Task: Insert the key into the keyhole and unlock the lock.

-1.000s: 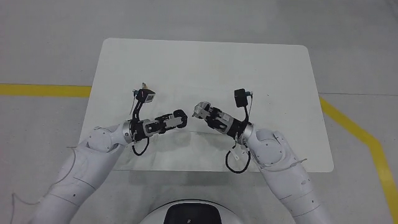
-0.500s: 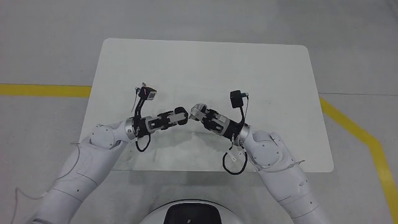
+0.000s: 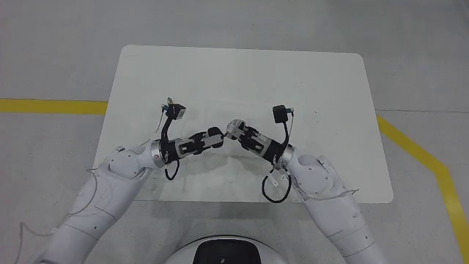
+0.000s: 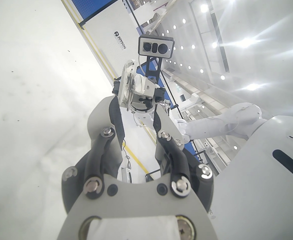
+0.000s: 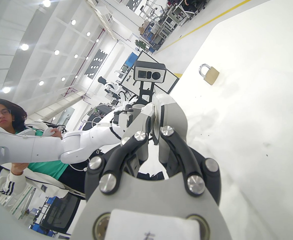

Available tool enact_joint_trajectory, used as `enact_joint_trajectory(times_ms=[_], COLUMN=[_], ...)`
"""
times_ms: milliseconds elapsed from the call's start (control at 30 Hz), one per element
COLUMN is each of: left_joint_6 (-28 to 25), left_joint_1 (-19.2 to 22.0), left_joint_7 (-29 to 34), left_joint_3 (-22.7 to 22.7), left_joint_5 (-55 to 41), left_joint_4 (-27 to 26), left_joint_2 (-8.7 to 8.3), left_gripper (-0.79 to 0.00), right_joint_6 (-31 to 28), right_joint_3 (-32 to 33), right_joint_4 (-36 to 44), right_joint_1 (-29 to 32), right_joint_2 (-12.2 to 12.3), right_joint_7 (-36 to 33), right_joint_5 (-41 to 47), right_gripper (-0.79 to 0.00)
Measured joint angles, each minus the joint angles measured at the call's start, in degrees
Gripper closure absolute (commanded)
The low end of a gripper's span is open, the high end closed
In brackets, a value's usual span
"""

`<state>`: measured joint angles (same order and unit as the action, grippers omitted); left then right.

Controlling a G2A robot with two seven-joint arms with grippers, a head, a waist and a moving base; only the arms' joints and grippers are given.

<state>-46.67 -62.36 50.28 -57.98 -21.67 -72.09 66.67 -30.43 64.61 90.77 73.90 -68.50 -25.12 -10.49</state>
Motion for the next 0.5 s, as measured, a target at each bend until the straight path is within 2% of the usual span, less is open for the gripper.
enact_joint_trajectory(times_ms=[500], left_joint_6=[0.5], left_joint_1=[0.5], left_joint_7=[-0.9], left_joint_3=[1.4], left_joint_5=[1.2], left_joint_4=[0.6], left_joint_2=[0.44], left_gripper=[-0.169], right_joint_6=[-0.1], right_joint_3=[0.4], right_joint_4=[1.1], right_joint_1=[1.8], right_joint_2=[0.2], right_joint_7=[0.9], right_joint_5=[-1.5], right_gripper=[0.0])
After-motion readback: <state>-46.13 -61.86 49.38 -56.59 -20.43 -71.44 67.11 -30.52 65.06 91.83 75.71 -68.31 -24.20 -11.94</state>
